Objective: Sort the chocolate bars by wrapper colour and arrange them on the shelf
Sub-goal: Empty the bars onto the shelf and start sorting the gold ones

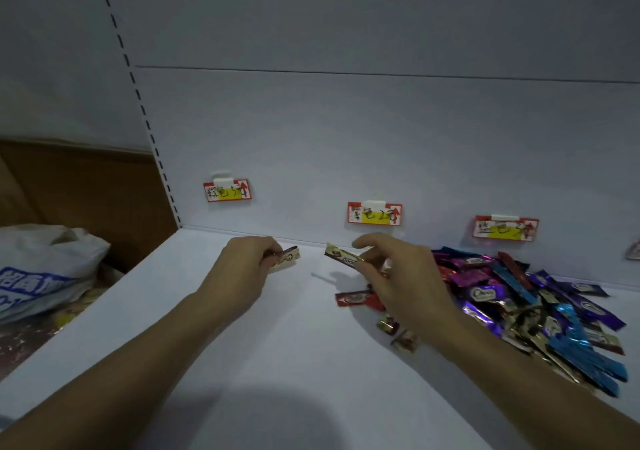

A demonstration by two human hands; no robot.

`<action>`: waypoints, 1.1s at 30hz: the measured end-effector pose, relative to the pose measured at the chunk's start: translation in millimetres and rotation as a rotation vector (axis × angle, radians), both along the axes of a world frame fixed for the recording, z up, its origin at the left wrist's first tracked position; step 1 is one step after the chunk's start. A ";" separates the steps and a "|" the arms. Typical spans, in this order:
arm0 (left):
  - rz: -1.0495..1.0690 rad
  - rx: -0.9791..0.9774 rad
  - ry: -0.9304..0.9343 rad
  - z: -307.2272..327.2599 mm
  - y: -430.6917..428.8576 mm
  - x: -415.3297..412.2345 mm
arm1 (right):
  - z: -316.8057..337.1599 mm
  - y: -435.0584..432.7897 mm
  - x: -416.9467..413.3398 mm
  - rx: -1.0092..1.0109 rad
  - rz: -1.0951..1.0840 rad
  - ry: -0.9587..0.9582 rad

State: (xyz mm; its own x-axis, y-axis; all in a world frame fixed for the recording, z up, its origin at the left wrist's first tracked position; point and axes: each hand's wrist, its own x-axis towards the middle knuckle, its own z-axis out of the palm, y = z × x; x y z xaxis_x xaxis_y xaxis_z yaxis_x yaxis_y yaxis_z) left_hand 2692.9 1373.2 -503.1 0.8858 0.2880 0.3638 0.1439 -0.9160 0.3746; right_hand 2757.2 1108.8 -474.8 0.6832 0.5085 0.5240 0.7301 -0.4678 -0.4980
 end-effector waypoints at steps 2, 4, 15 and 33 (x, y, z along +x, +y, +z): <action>0.032 0.033 -0.005 1.1 32.3 -7.5 | -0.8 42.9 2.1 -0.052 0.011 -0.054; 0.046 0.073 -0.036 1.5 63.9 -10.4 | -5.8 84.3 7.8 -0.100 0.001 -0.052; 0.090 0.068 -0.040 -23.6 133.1 4.3 | -57.8 204.6 23.4 -0.255 -0.169 -0.154; -0.021 0.153 0.036 -7.6 82.0 -14.3 | -14.0 100.1 -6.2 -0.404 -0.078 -0.080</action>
